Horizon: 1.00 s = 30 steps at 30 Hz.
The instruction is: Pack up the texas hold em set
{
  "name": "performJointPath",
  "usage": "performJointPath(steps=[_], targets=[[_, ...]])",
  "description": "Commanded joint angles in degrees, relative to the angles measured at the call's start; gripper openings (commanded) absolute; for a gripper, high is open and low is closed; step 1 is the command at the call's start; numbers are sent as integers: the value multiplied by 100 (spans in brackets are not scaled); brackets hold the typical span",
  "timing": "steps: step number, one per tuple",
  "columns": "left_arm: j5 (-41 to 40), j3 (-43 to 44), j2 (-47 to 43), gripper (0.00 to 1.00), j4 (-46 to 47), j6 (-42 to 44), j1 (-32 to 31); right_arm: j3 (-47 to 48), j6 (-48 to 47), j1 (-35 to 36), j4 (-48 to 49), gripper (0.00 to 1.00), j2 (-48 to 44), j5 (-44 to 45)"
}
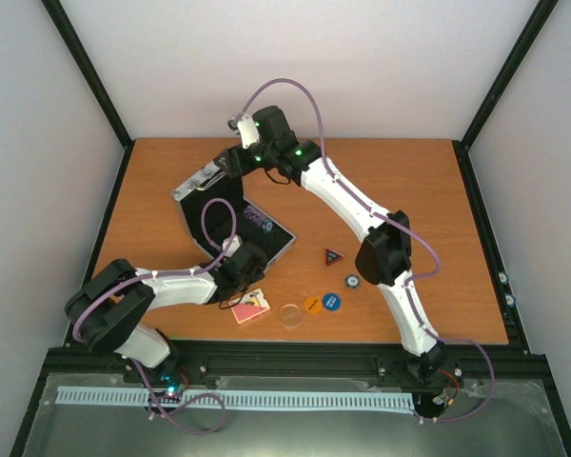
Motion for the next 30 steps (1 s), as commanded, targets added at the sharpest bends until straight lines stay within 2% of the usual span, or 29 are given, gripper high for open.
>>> performJointPath(steps=[1, 10, 17, 30], targets=[[530, -314, 373, 1, -1151, 8, -15, -235, -95, -27, -398, 69, -157, 440], [528, -348, 379, 1, -1127, 0, -18, -306, -49, -47, -503, 68, -87, 514], [536, -348, 407, 1, -1111, 0, -15, -1010, -2, -63, 71, 69, -628, 583], [541, -383, 402, 1, -1093, -19, -18, -757, -43, -89, -112, 69, -560, 677]])
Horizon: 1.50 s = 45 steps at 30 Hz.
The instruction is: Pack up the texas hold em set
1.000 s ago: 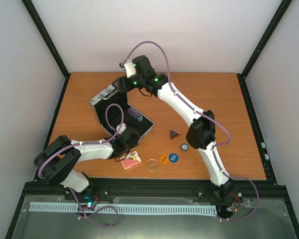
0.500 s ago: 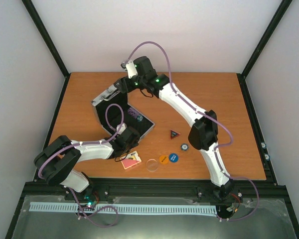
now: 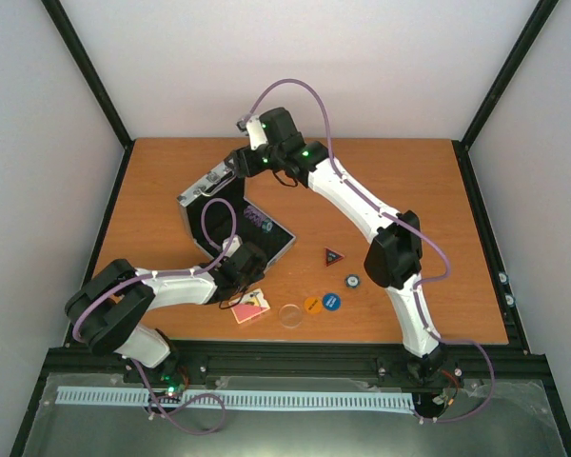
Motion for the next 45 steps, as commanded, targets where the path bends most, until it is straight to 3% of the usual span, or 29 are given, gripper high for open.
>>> performJointPath(steps=[1, 21, 45], targets=[[537, -386, 403, 1, -1087, -19, -22, 8, -6, -24, -83, 69, -44, 157], [560, -382, 474, 1, -1032, -18, -23, -675, 5, -68, 7, 69, -605, 398], [513, -234, 386, 1, -1153, 19, -23, -233, 28, -75, -37, 69, 18, -90]])
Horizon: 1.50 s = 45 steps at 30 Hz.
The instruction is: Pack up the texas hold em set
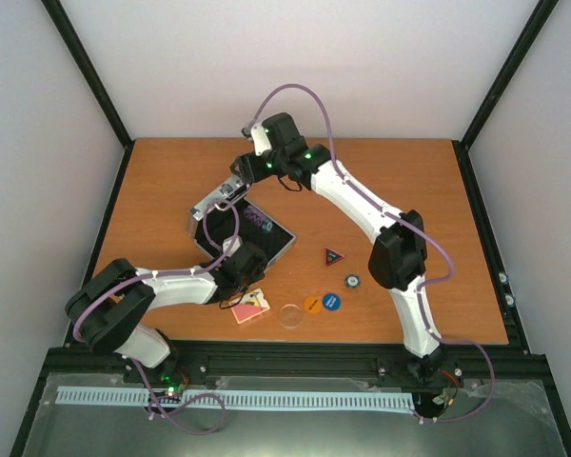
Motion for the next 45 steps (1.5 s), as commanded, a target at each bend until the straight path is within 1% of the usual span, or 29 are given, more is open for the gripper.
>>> performJointPath(steps=[1, 8, 16, 20, 23, 25, 27, 30, 32, 35, 38, 41, 43, 45], targets=[[505, -226, 343, 1, -1174, 36, -22, 453, 14, -35, 46, 69, 368, -272], [552, -254, 429, 1, -1109, 17, -22, 1179, 86, -32, 25, 69, 996, -781], [549, -254, 436, 1, -1108, 10, -23, 1021, 67, -99, 315, 70, 619, 166], [554, -257, 459, 1, -1082, 13, -22, 1194, 266, -277, 444, 70, 552, 210], [558, -263, 464, 1, -1082, 8, -23, 1155, 374, -371, 575, 70, 413, 321], [559, -264, 455, 1, -1097, 13, -23, 1180, 346, -386, 478, 70, 346, 537], [563, -263, 443, 1, -1099, 17, -20, 1120, 317, -393, 280, 70, 234, 992], [558, -263, 428, 1, -1100, 25, -23, 522, 406, -444, 162, 70, -163, 1848], [561, -263, 420, 1, -1100, 24, -21, -38, 493, -547, 85, 70, -422, 2064], [559, -270, 426, 1, -1100, 24, -23, -767, 589, -671, -66, 69, -784, 1953], [558, -263, 427, 1, -1100, 34, -16, -1748, 685, -668, -30, 69, -1223, 1866], [561, -248, 454, 1, -1099, 43, -21, -2501, 793, -668, 2, 69, -1617, 1712], [563, -226, 466, 1, -1097, 59, -22, -2784, 731, -664, 31, 69, -1812, 1458], [563, -212, 489, 1, -1091, 69, -23, -2819, 614, -616, -44, 69, -1841, 1169]])
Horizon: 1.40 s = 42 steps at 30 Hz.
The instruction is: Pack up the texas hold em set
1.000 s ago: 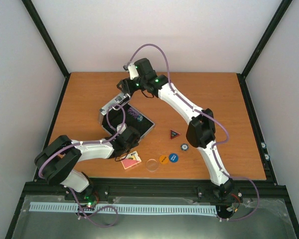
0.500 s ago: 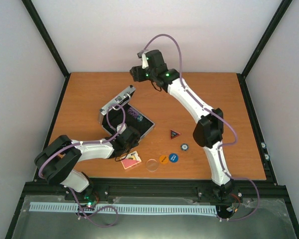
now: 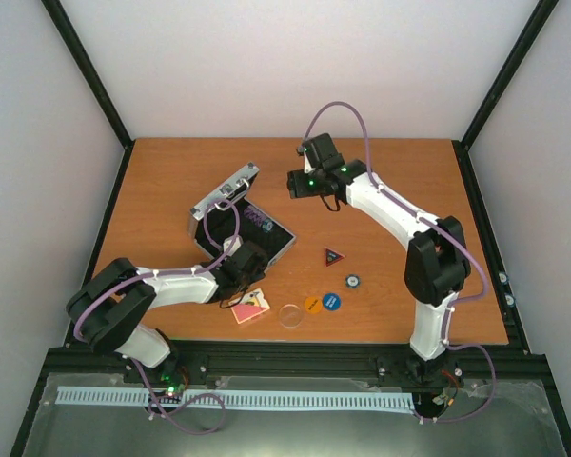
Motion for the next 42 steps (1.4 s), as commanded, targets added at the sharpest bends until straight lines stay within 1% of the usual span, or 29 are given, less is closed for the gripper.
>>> performJointPath(steps=[1, 3, 6, 14, 17, 22, 26, 31, 42], targets=[[559, -264, 465, 1, -1019, 65, -23, -125, -100, 91, -82, 69, -283, -592], [551, -242, 517, 1, -1007, 75, -23, -48, -166, 133, -87, 69, -233, -908], [577, -213, 610, 1, -956, 77, -23, 110, -160, 181, 7, 69, -82, -1121], [571, -269, 604, 1, -926, 70, -23, 1035, -186, 228, -190, 69, 615, -1725], [569, -304, 574, 1, -922, 51, -21, 1354, -284, 320, -413, 69, 784, -1721], [552, -341, 522, 1, -931, 28, -20, 1316, -299, 400, -425, 69, 784, -1789], [533, -404, 511, 1, -908, 9, -22, 1471, -333, 457, -407, 69, 847, -1930], [545, -469, 521, 1, -846, -27, -23, 2082, -344, 508, -600, 69, 1157, -2065], [411, -572, 236, 1, -989, -31, -23, 3513, -340, 677, -1021, 69, 2041, -2233]])
